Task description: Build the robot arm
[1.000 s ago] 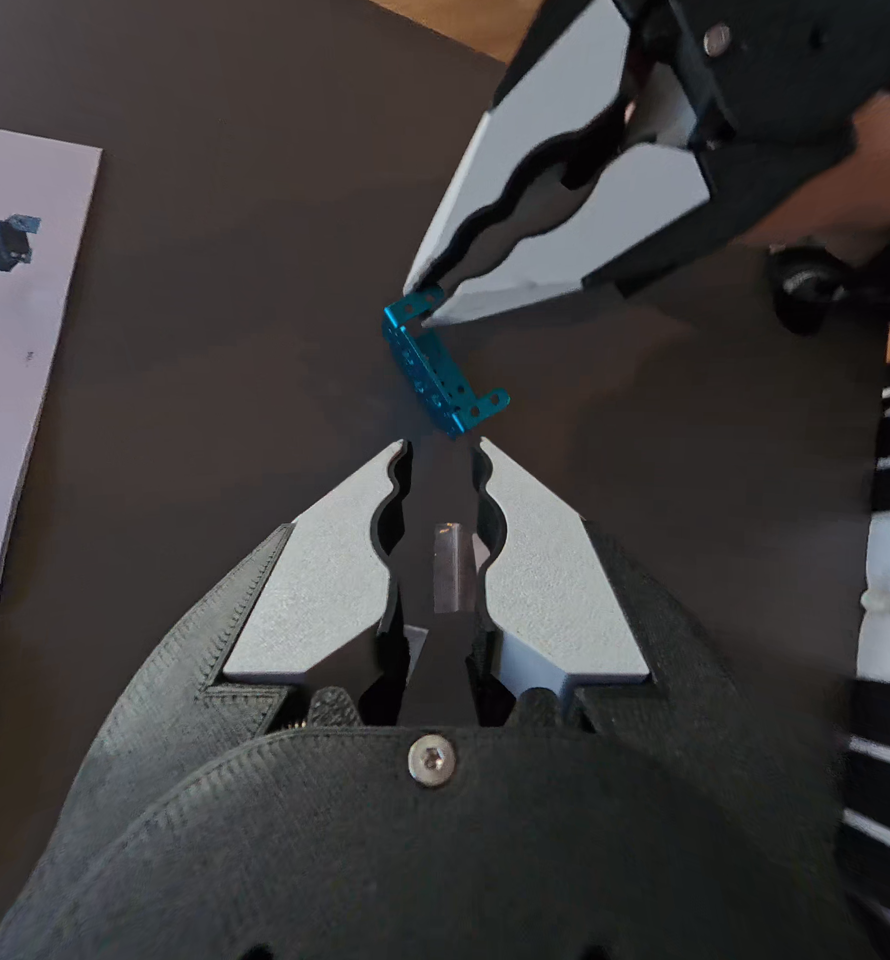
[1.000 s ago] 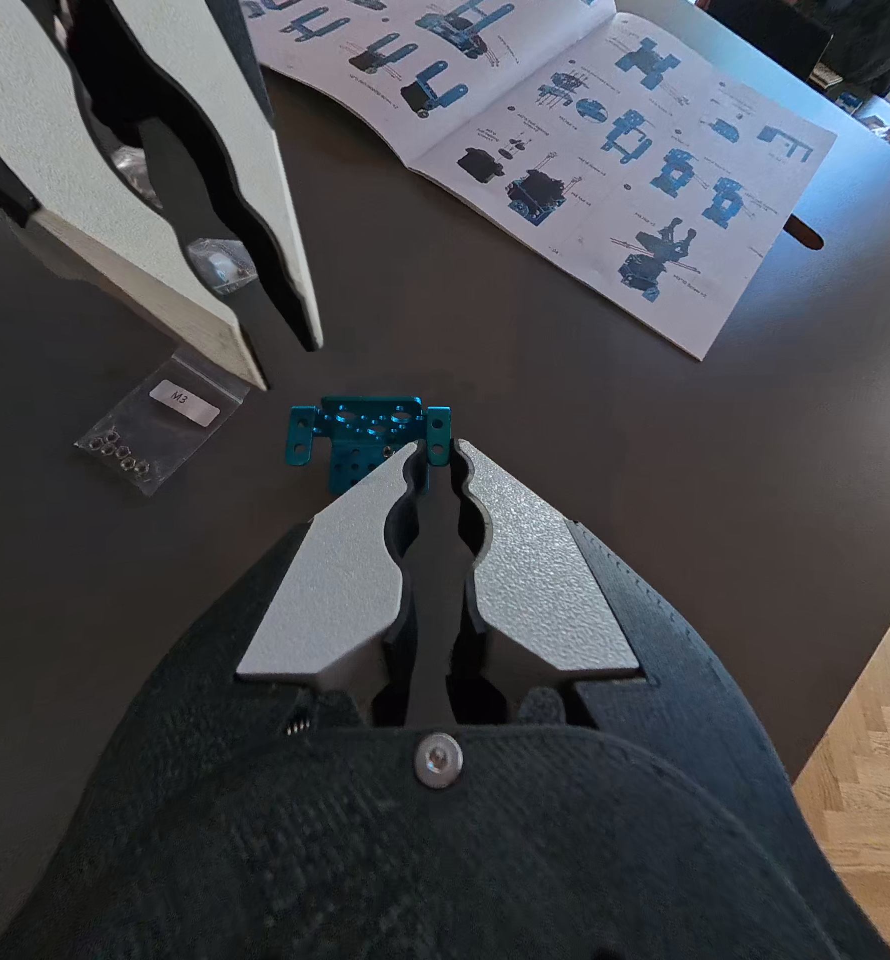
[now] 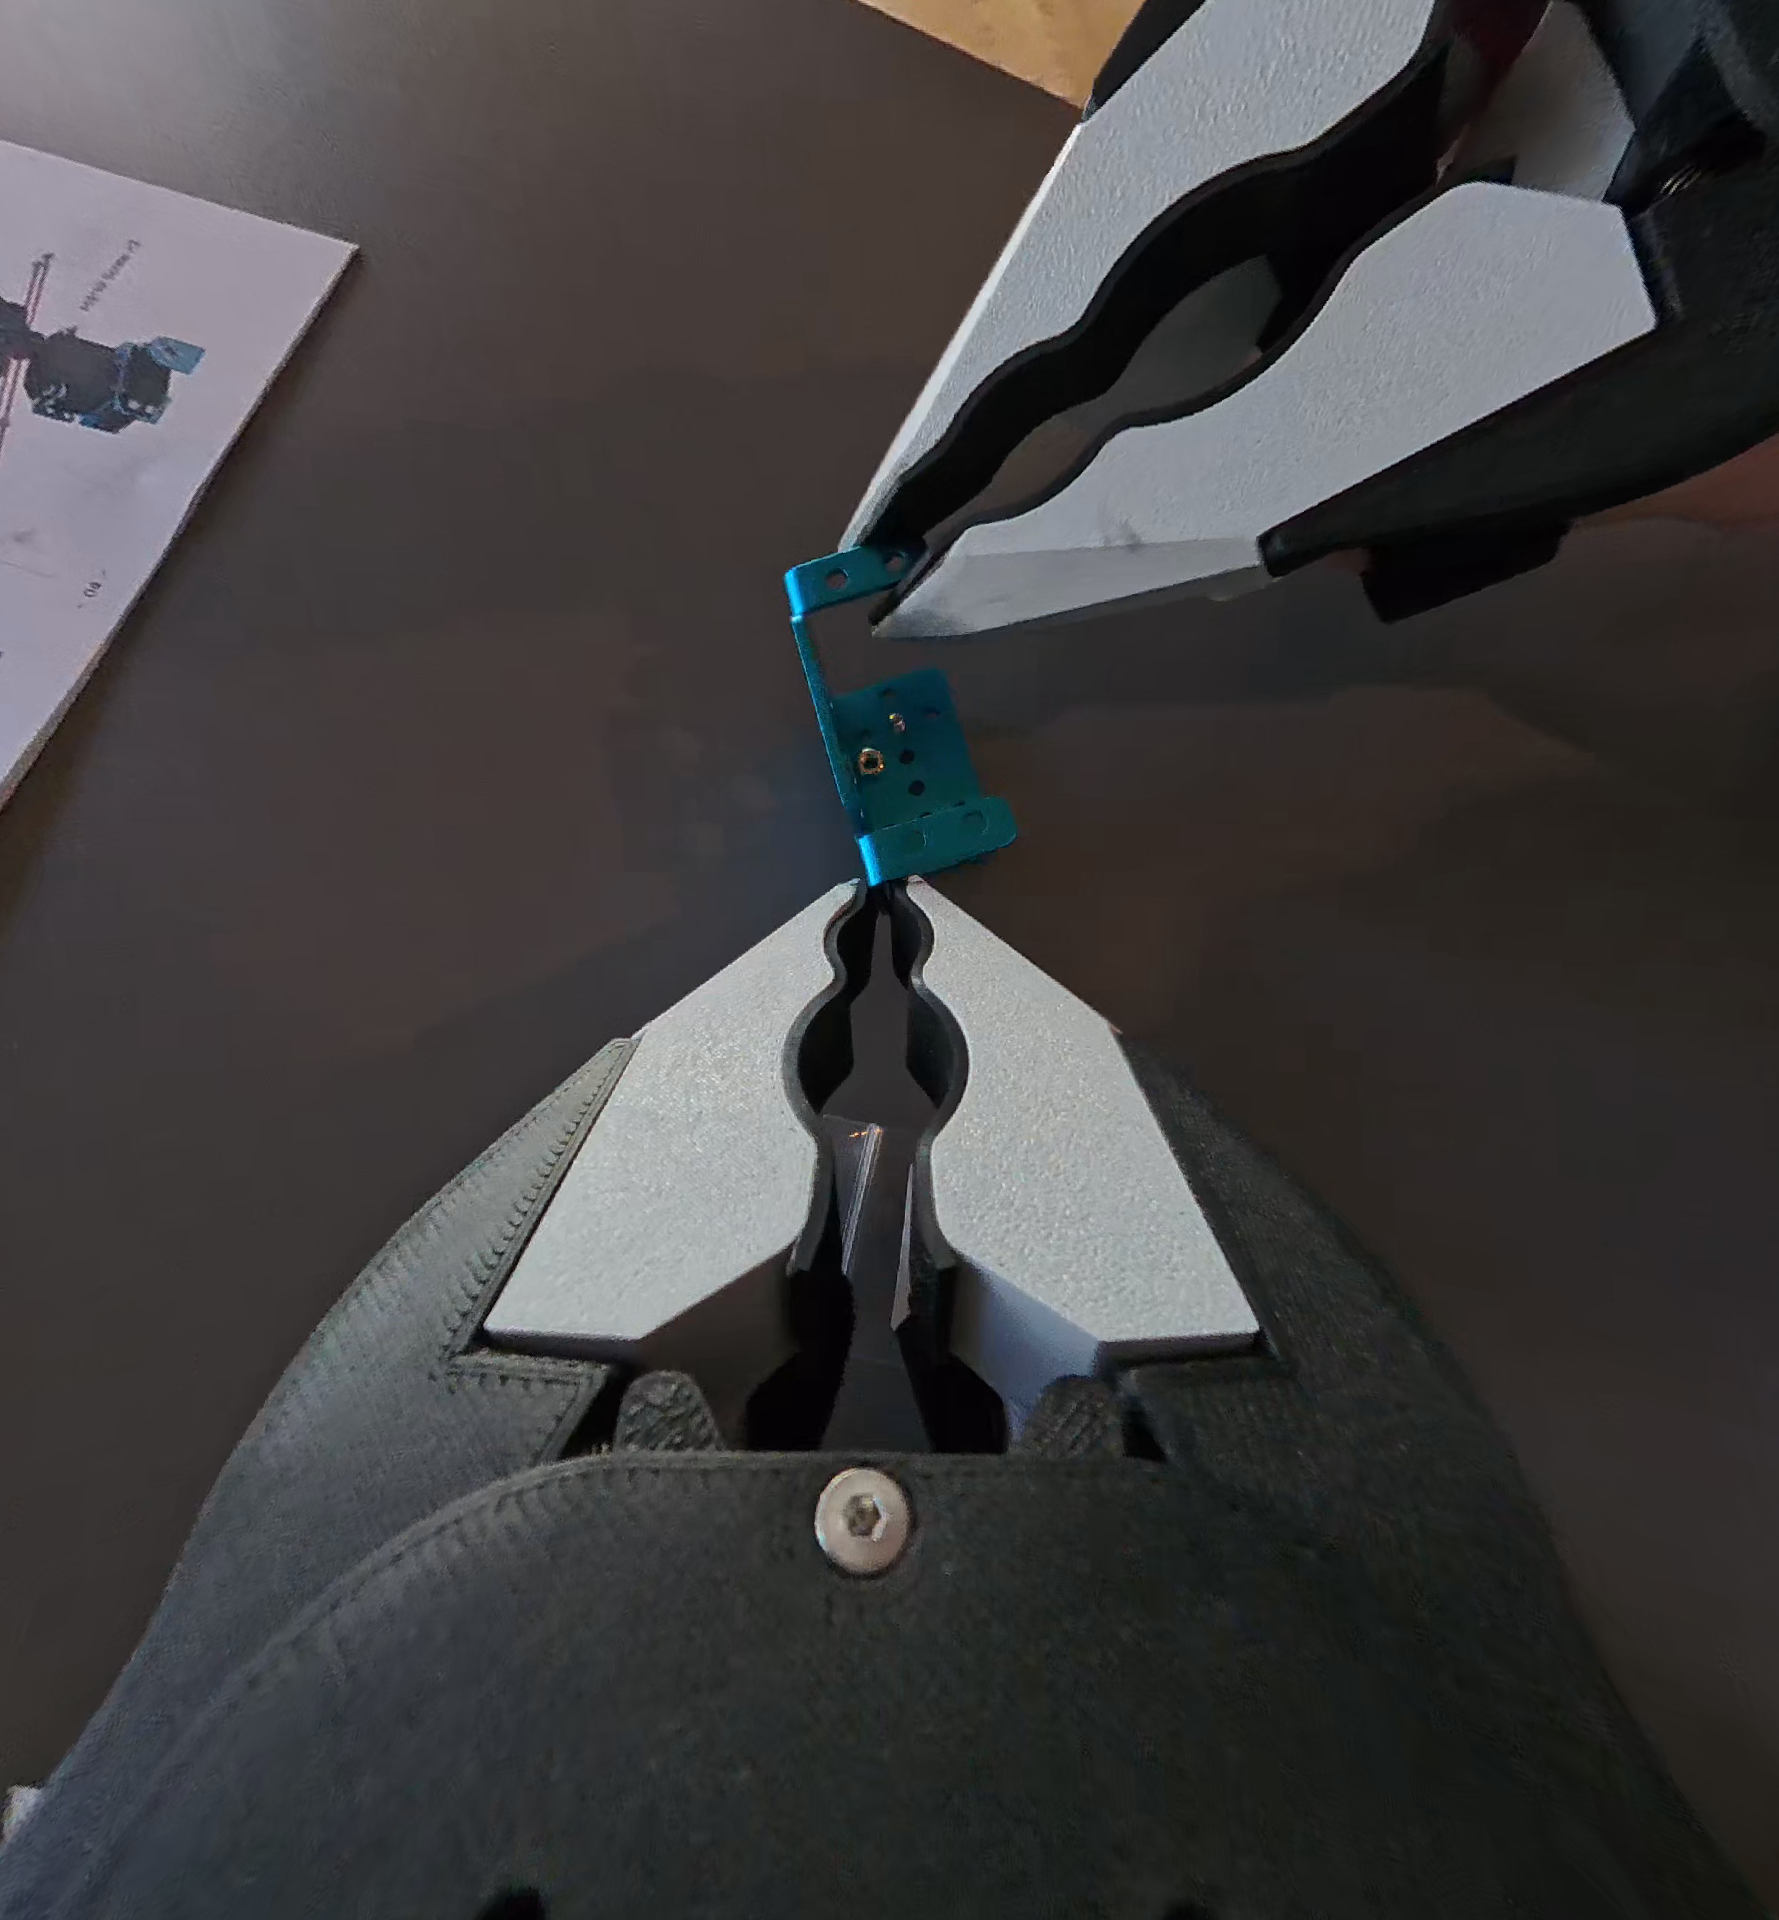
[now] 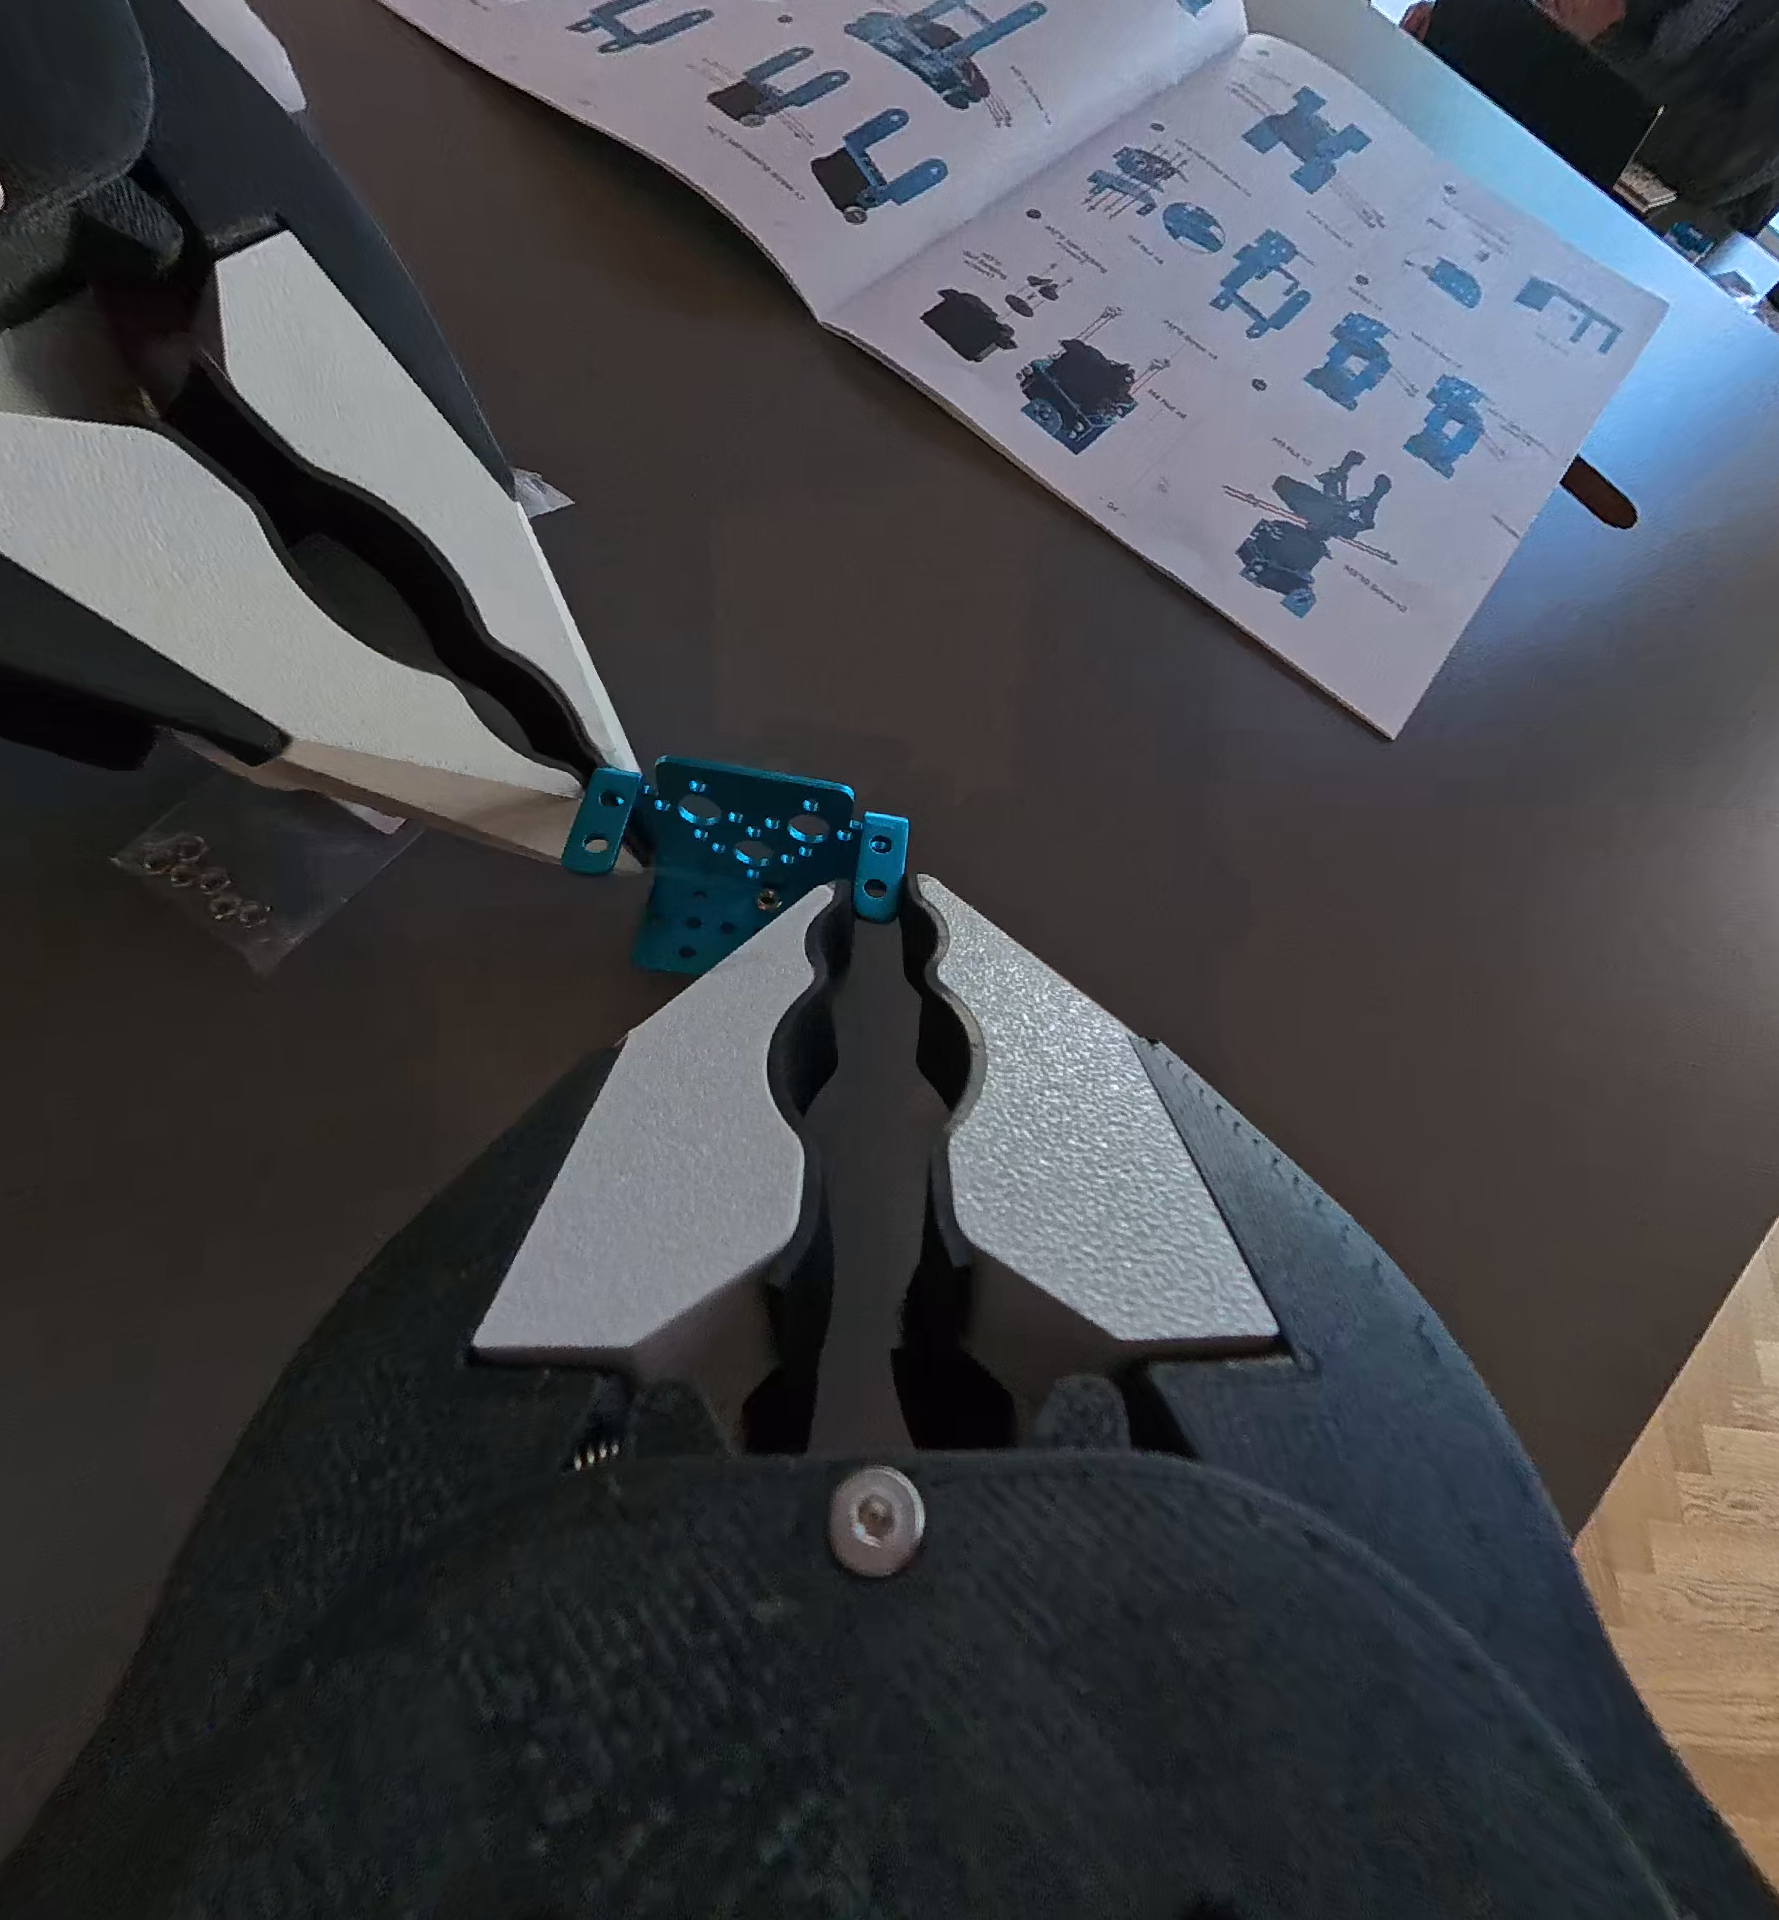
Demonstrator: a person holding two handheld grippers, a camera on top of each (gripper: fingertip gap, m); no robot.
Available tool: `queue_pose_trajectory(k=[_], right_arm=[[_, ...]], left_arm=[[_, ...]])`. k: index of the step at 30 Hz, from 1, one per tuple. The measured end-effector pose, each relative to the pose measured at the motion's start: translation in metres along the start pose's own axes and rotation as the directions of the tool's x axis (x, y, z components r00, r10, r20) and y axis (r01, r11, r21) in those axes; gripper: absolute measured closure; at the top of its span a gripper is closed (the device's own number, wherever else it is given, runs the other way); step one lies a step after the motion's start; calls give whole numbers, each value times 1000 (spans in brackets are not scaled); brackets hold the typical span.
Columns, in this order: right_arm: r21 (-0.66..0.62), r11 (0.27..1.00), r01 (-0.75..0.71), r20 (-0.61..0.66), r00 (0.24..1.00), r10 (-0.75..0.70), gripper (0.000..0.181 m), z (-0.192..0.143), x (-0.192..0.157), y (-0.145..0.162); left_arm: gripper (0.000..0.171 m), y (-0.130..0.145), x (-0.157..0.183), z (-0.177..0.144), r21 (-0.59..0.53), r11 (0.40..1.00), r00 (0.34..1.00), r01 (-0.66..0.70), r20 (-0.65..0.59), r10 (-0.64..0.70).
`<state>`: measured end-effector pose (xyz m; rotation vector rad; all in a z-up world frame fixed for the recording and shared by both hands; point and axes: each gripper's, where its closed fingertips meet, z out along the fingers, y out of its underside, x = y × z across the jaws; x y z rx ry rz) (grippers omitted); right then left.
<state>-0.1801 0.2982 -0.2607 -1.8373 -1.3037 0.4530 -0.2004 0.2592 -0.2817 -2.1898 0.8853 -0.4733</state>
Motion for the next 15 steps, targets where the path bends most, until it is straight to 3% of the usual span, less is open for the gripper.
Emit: queue_pose_trajectory(k=[8, 13, 15], right_arm=[[-22, 1000, 7, 10, 1000, -7, 171, 1, -3, 7], [-3, 1000, 28, -50, 998, -28, 144, -4, 0, 8], [36, 999, 35, -101, 994, -31, 142, -14, 1, 4]], left_arm=[[170, 0, -2, -1, -34, 995, 987, -98, 122, 101], [170, -1, -2, -2, -57, 990, 978, -126, 159, 134], [170, -1, -3, -2, -59, 991, 979, -120, 160, 128]])
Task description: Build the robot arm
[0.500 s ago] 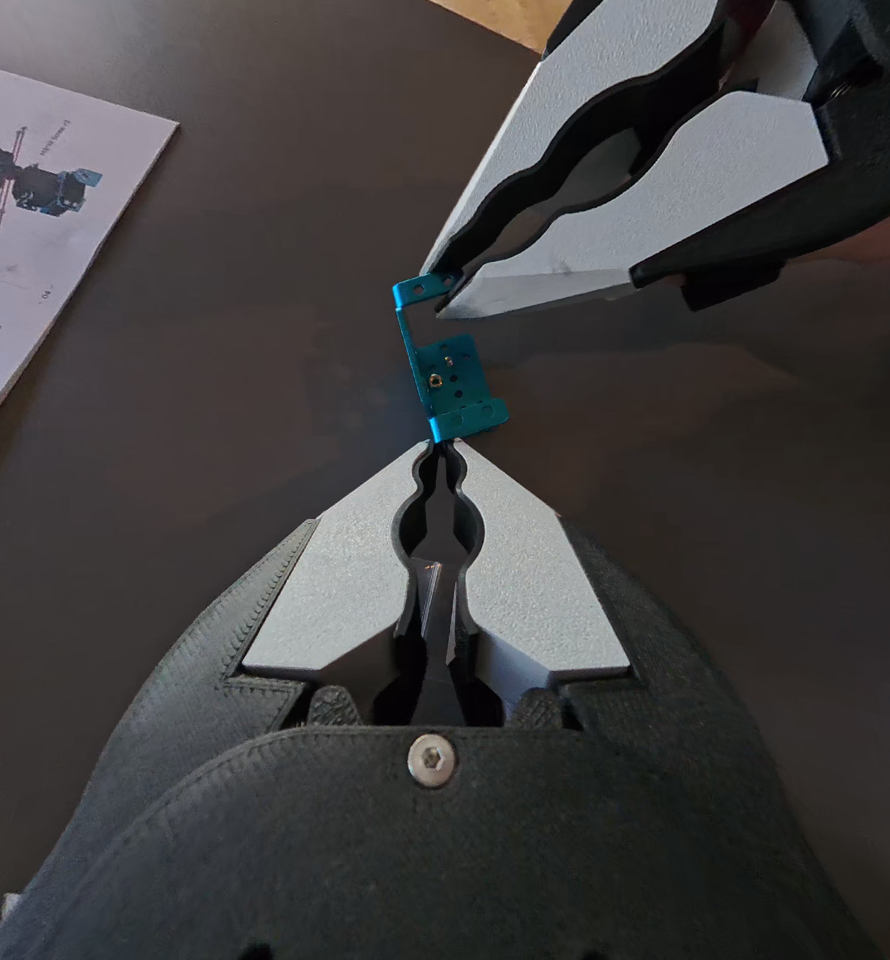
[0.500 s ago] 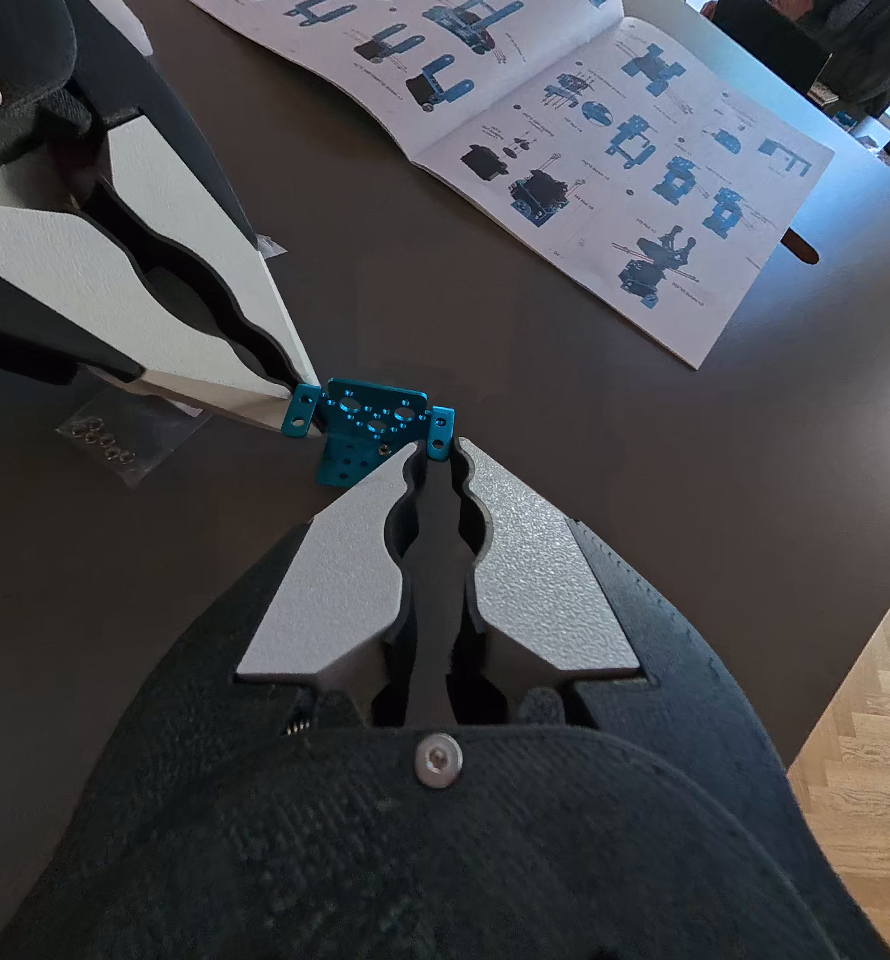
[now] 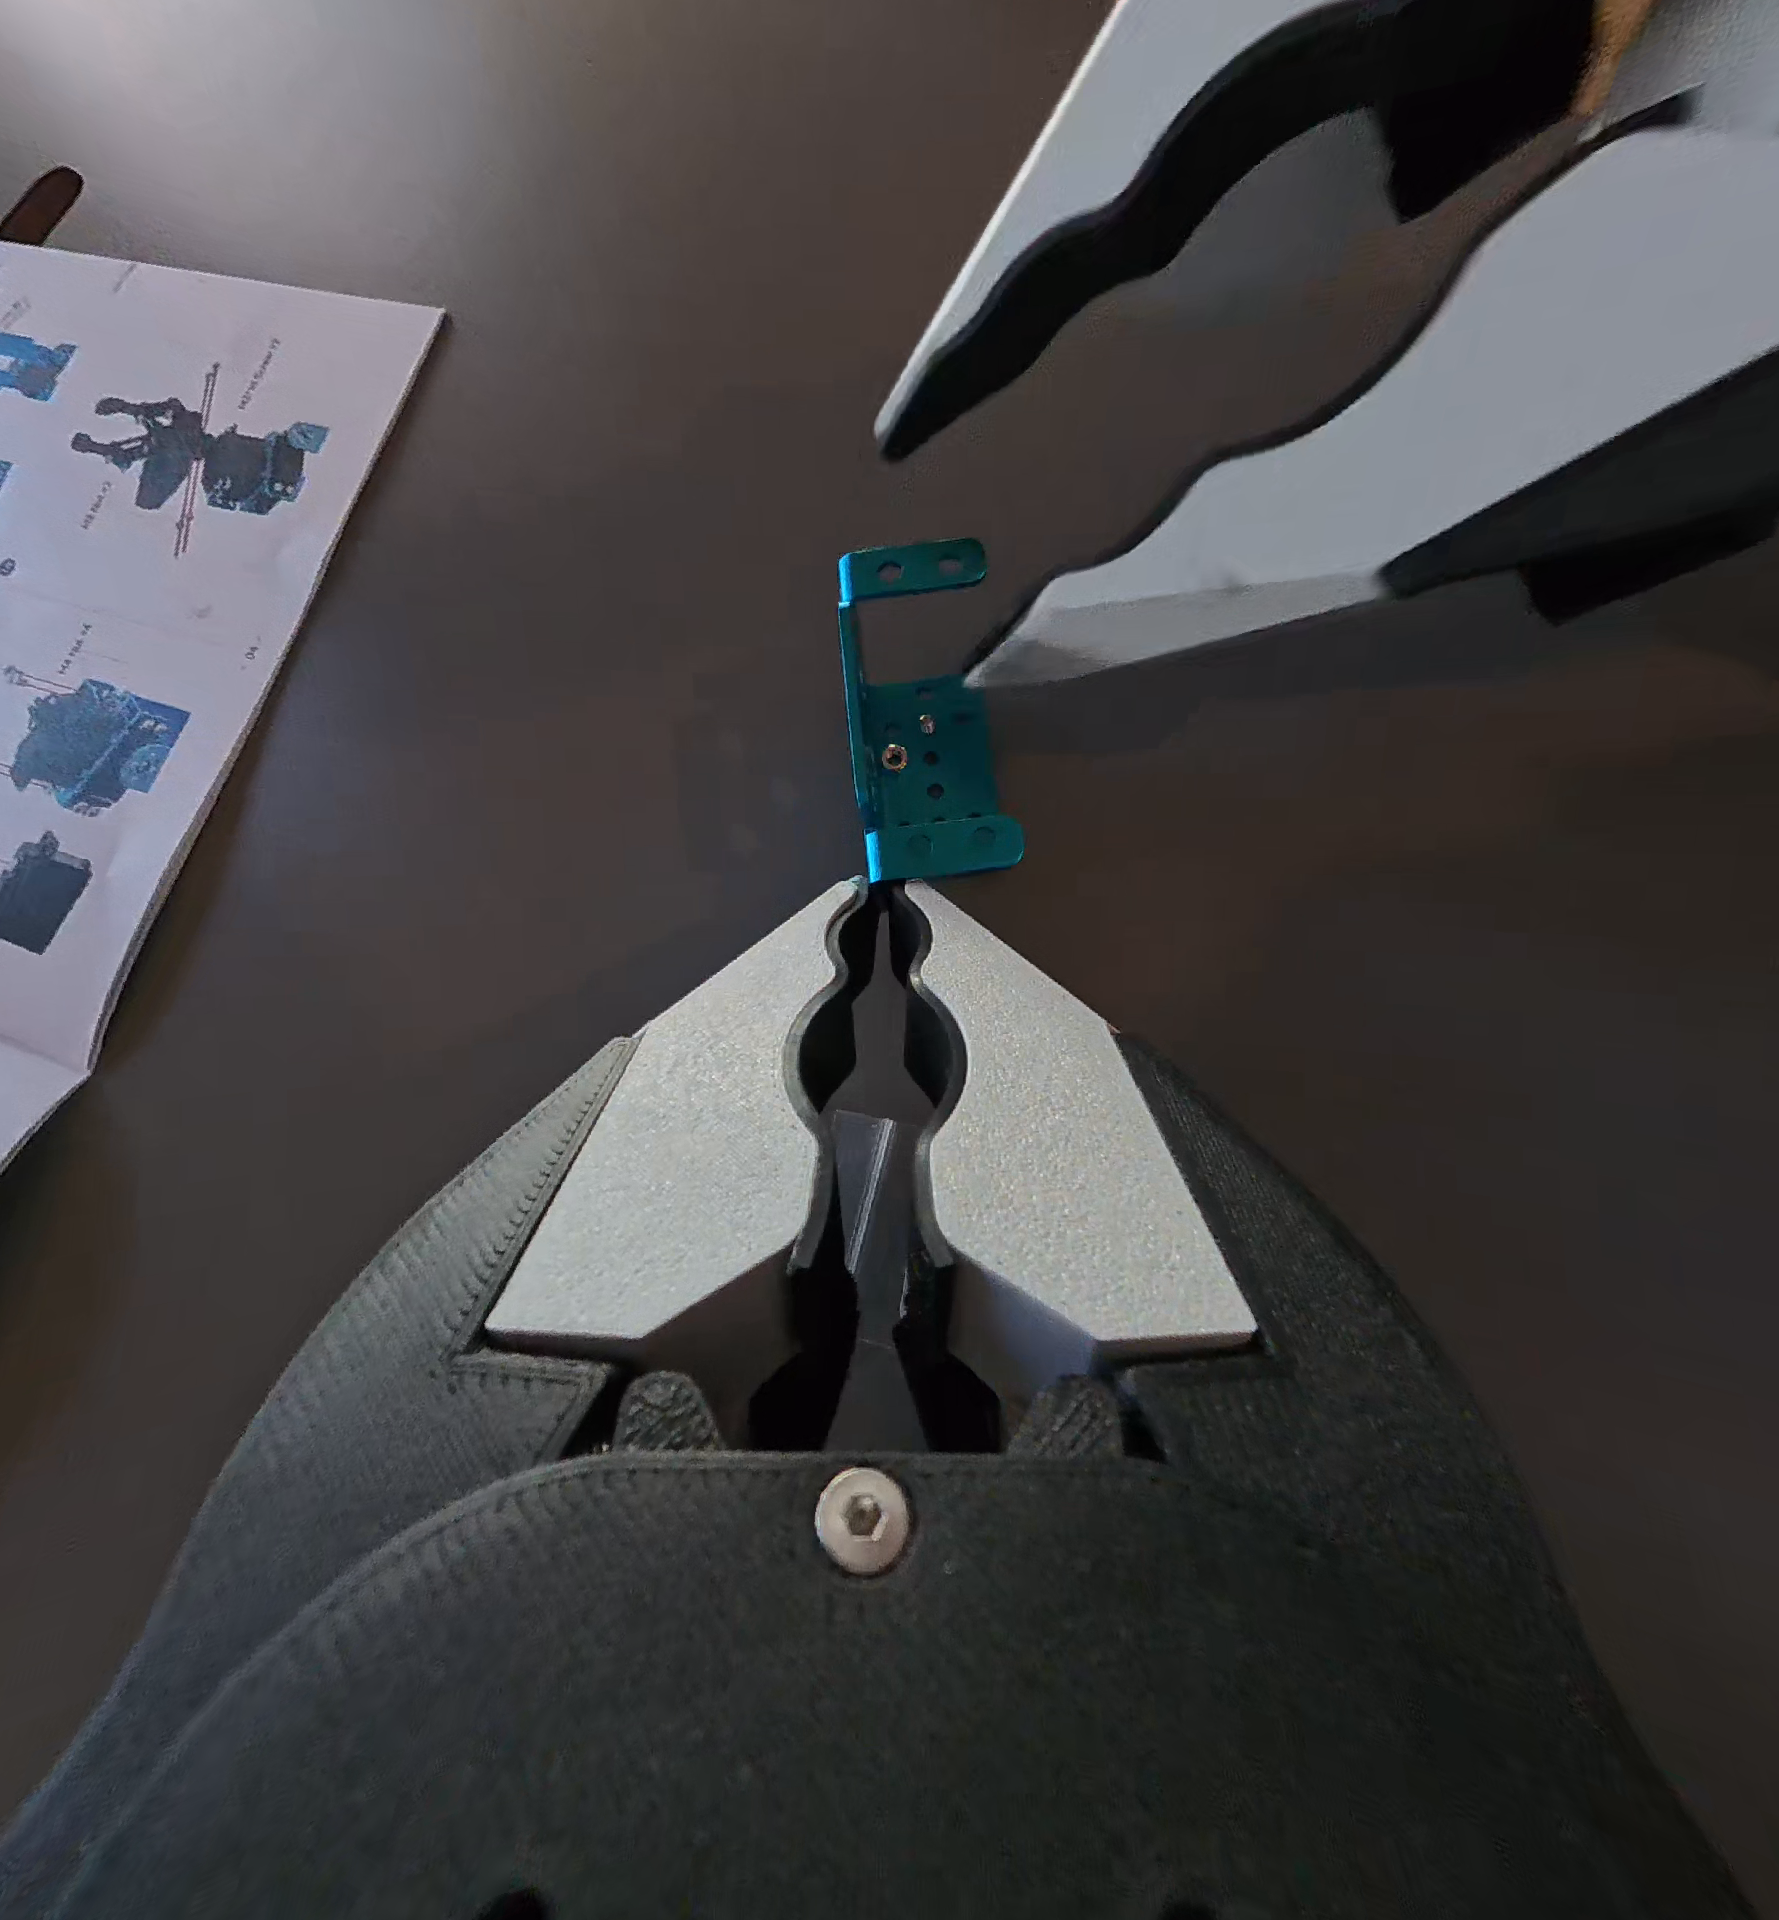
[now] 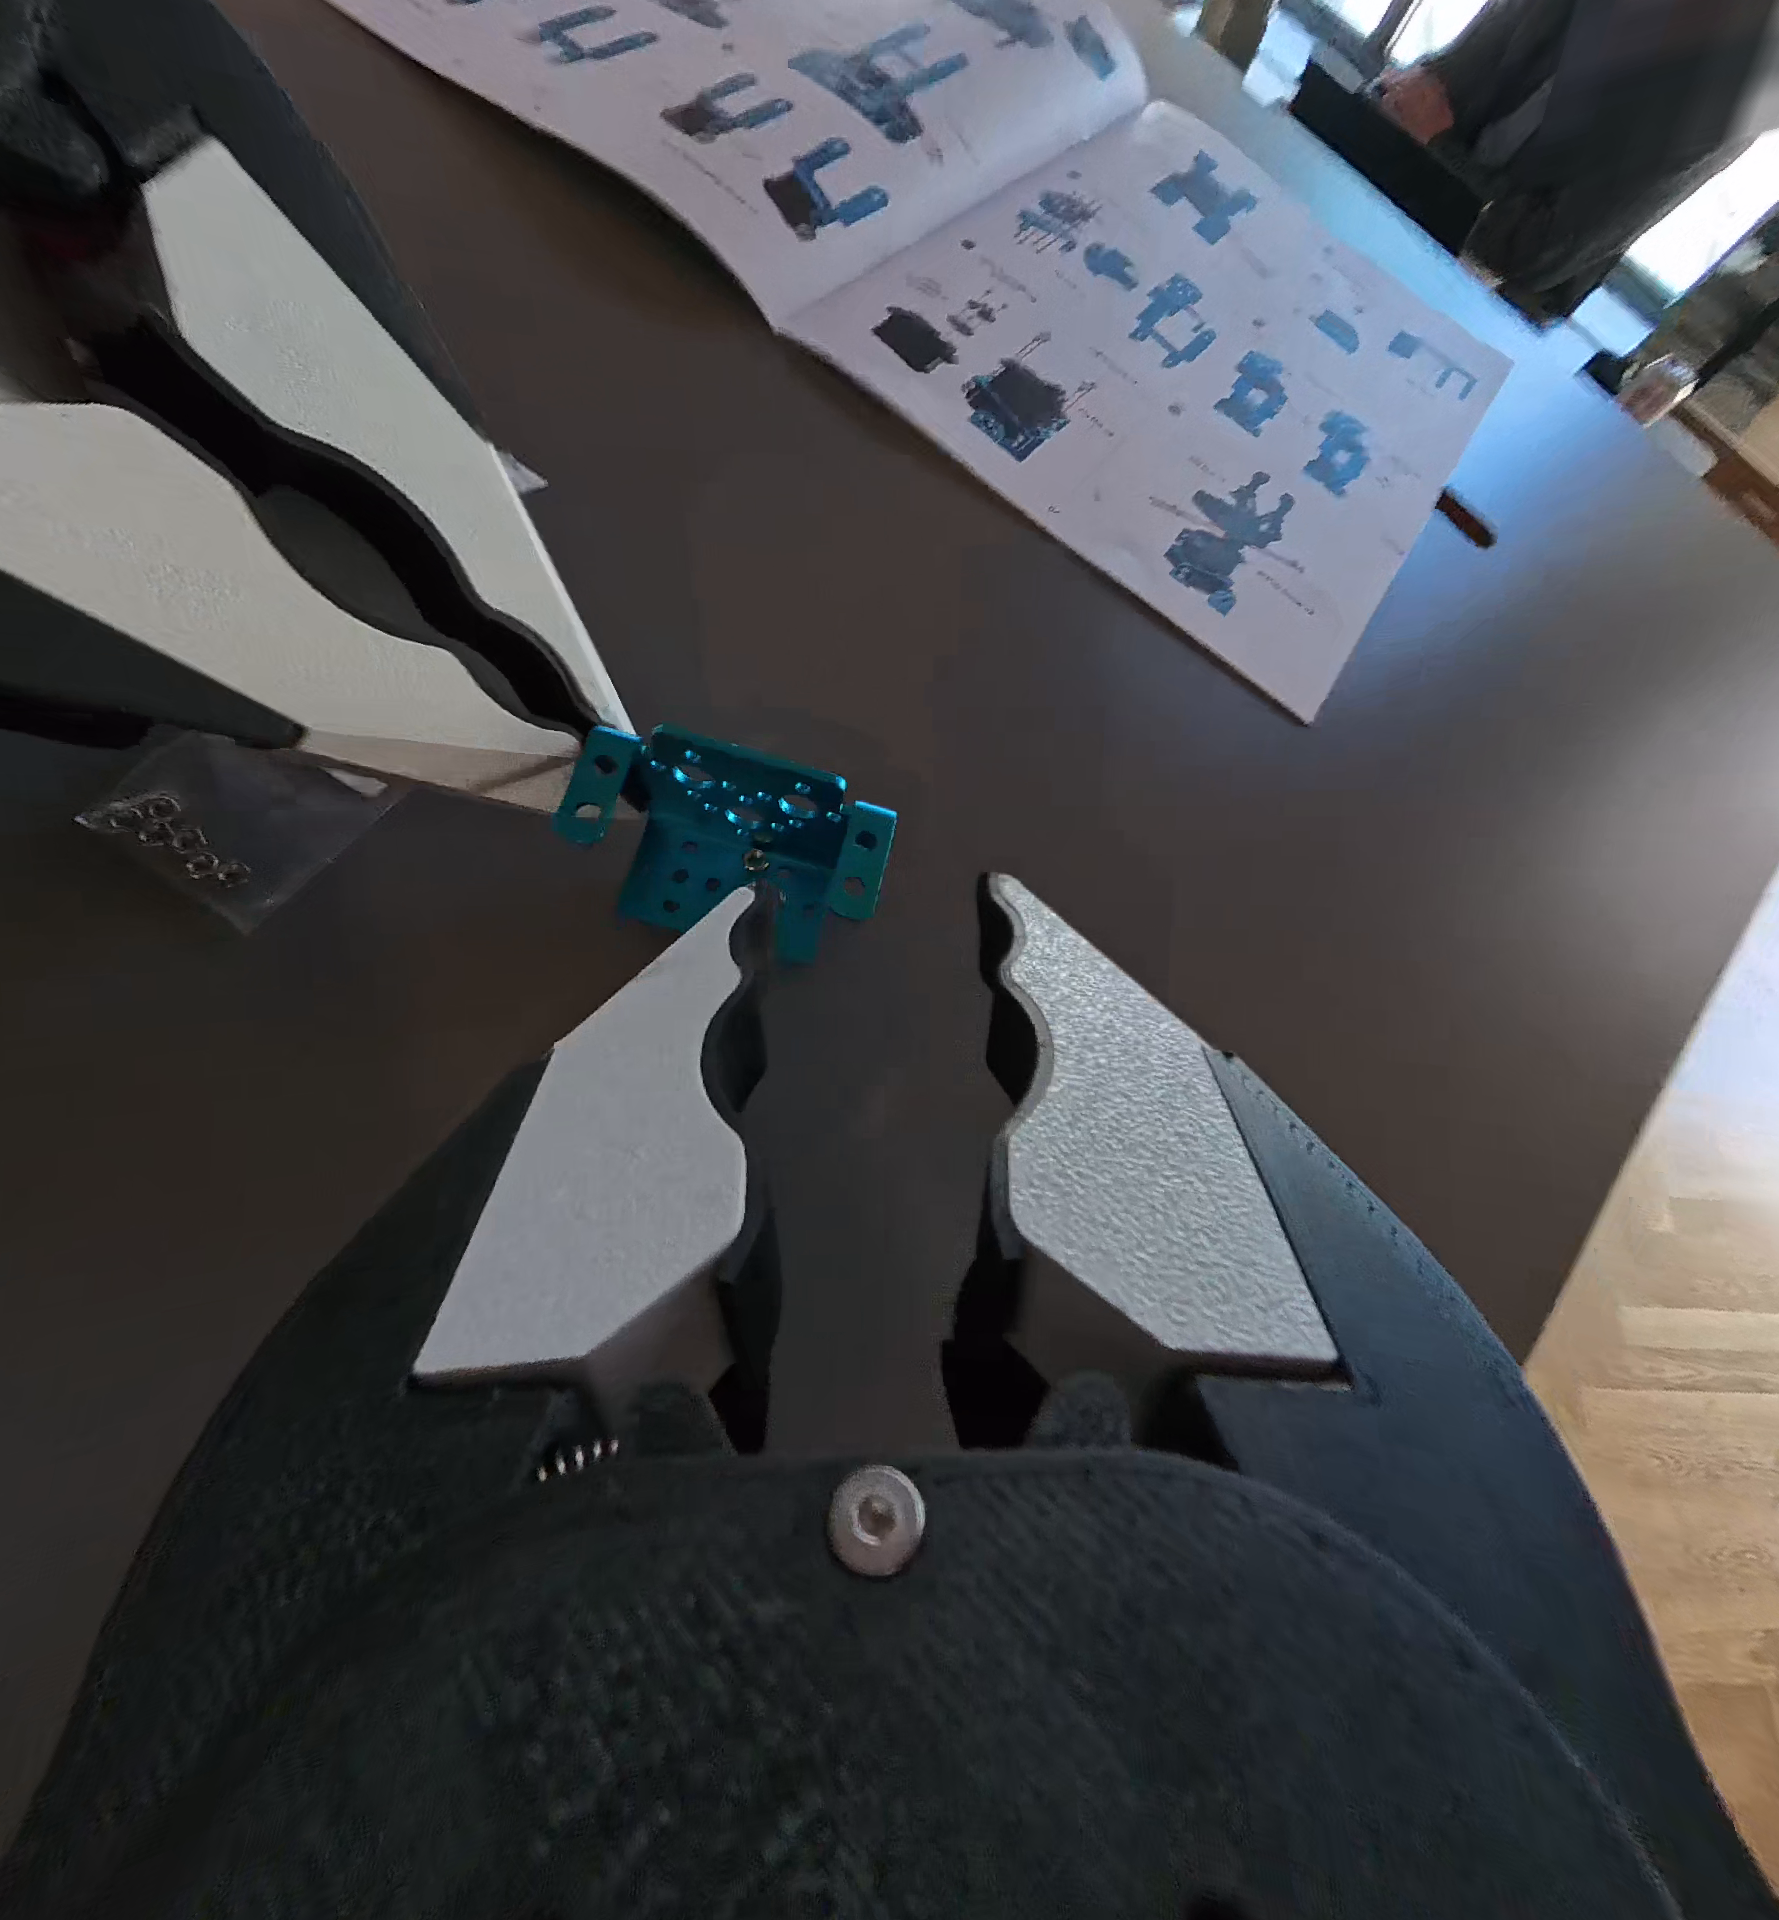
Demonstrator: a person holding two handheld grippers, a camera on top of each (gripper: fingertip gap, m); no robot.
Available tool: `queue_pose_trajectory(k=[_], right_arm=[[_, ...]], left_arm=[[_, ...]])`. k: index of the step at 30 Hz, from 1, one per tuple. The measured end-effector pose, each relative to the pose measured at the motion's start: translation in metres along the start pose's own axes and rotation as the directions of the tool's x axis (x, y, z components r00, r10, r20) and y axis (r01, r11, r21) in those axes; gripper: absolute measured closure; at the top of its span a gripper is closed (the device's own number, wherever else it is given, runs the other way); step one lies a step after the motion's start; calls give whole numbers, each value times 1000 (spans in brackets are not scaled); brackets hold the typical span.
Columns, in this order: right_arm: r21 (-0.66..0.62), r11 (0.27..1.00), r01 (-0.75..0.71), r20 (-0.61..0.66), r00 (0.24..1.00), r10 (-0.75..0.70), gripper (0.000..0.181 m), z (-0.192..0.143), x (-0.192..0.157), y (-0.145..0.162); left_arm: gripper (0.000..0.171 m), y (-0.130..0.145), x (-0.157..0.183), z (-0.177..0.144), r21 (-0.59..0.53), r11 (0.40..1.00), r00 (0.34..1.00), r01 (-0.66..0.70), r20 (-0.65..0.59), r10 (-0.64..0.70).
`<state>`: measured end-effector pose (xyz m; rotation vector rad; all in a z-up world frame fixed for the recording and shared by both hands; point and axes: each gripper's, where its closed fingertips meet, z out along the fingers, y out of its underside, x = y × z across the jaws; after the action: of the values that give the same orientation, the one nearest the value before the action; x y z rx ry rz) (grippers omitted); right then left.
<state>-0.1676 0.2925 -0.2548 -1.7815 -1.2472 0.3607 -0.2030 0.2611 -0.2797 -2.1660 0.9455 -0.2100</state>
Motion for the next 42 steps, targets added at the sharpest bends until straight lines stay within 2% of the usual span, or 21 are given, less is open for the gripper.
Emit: queue_pose_trajectory(k=[2, 4, 6, 8, 10, 15, 19, 33, 42], right_arm=[[78, 996, 52, -33, 998, -50, 152, -16, -5, -11], [138, 979, 149, 42, 987, -156, 157, -25, -31, -17], [127, 952, 278, 123, 948, -293, 145, -20, -56, -9], [56, 895, 442, 124, 887, -446, 122, -10, -59, 5], [36, 868, 495, 136, 858, -495, 125, -5, -57, 5], [-42, 901, 433, 268, 873, -407, 126, 4, -57, 7], [-85, 913, 398, 328, 877, -352, 125, 8, -56, 8], [-173, 934, 312, 429, 878, -213, 125, 9, -58, 14], [-148, 931, 333, 408, 878, -249, 124, 7, -57, 14]], left_arm=[[170, 0, -1, 0, -2, 1000, 1000, 10, -3, -10], [170, 0, -1, 0, -3, 1000, 1000, 21, -10, -21], [170, 0, -1, 0, -4, 1000, 999, 28, -16, -28], [170, 0, -1, 0, -5, 999, 999, 31, -19, -31], [170, 0, 0, 0, -5, 999, 999, 33, -20, -33], [170, 0, 0, 0, -6, 999, 999, 35, -22, -36], [171, 0, 1, 1, -8, 999, 999, 31, -20, -31], [170, -1, 1, 1, -10, 1000, 999, 27, -18, -27], [171, -1, 1, 1, -10, 999, 999, 31, -19, -31]])
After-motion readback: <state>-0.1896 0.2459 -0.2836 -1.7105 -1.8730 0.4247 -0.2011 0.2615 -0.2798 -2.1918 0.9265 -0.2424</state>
